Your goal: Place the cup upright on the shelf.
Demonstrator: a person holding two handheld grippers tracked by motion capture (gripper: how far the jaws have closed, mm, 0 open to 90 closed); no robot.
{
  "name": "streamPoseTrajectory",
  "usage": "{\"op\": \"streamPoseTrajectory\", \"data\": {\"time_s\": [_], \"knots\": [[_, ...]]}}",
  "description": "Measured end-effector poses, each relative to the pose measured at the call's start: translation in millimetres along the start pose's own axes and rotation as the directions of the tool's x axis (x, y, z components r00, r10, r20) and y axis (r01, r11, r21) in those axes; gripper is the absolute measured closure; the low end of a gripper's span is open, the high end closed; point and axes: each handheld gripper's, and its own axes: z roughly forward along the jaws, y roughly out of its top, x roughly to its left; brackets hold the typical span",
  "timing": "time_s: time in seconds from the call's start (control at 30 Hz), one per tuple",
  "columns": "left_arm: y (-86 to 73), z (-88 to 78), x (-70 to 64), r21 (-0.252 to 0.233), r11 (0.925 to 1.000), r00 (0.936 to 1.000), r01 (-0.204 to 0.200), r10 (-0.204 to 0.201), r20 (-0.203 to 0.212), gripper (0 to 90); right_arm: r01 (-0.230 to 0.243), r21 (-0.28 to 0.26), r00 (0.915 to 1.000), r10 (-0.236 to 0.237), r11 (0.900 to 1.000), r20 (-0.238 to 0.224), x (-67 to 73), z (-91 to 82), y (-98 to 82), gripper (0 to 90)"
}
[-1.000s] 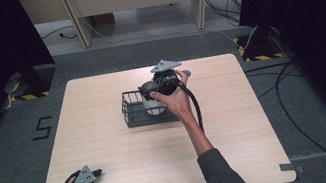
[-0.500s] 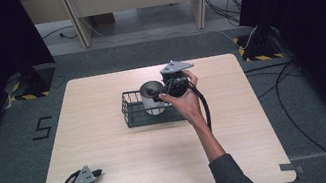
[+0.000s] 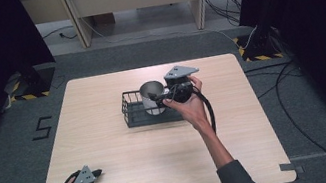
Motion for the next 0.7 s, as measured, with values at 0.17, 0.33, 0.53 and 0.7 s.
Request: {"op": "streamPoseTrajectory", "data": {"time_s": [0.17, 0.33, 0.53, 0.7], "knots": [[0.0, -0.1, 0.1, 0.001, 1.0, 1.0, -0.001, 0.001, 0.0, 13.6, 0.009, -0.002, 0.9999, -0.009, 1.0, -0.007, 4.7, -6.4, -1.2, 15.4], [0.0, -0.1, 0.0, 0.001, 1.0, 1.0, -0.001, 0.001, 0.0, 13.6, 0.007, -0.005, 0.9999, -0.007, 1.0, -0.011, 6.7, -11.9, -4.0, 15.4], [-0.1, -0.1, 0.0, 0.0, 1.0, 1.0, 0.001, -0.001, -0.001, 13.6, 0.01, -0.008, 0.9999, -0.01, 1.0, -0.011, 8.7, -19.0, -9.4, 15.5], [-0.1, -0.1, 0.0, 0.0, 1.0, 1.0, 0.001, -0.001, -0.001, 13.6, 0.008, -0.015, 0.9999, -0.008, 1.0, -0.008, 11.0, -27.2, -13.8, 15.5]]}}
